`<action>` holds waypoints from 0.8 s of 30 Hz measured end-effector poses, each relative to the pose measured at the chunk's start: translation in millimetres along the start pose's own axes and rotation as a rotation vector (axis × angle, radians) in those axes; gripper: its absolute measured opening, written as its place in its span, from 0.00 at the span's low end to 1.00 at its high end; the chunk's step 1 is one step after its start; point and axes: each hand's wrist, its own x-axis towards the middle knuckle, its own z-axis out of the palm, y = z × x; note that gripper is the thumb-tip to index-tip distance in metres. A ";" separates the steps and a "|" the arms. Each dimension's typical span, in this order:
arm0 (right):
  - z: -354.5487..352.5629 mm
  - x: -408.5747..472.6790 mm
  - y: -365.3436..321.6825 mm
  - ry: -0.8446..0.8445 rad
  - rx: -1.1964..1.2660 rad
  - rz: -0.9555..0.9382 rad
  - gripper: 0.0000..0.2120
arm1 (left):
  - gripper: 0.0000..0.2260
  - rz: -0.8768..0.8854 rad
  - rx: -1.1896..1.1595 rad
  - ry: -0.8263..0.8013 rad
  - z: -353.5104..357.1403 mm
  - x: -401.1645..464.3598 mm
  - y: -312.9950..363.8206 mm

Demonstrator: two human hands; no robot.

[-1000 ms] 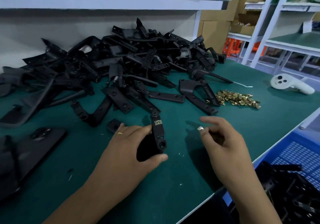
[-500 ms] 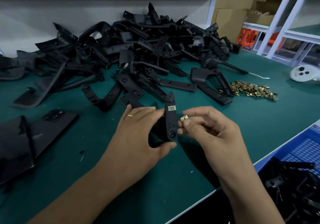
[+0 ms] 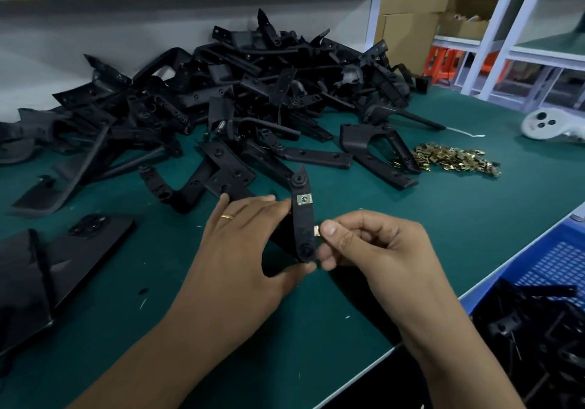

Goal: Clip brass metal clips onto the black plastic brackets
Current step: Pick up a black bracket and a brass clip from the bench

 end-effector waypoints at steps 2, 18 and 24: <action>-0.7 -1.1 -2.0 -0.009 -0.020 0.004 0.09 | 0.31 0.007 0.022 0.009 0.7 -0.6 -1.1; 0.3 -2.9 -5.9 -0.004 0.028 0.059 0.14 | 0.31 0.074 0.201 -0.043 1.5 2.4 1.4; 7.3 -5.3 -5.9 0.009 -0.078 0.052 0.15 | 0.29 0.102 0.322 -0.080 0.3 2.1 0.5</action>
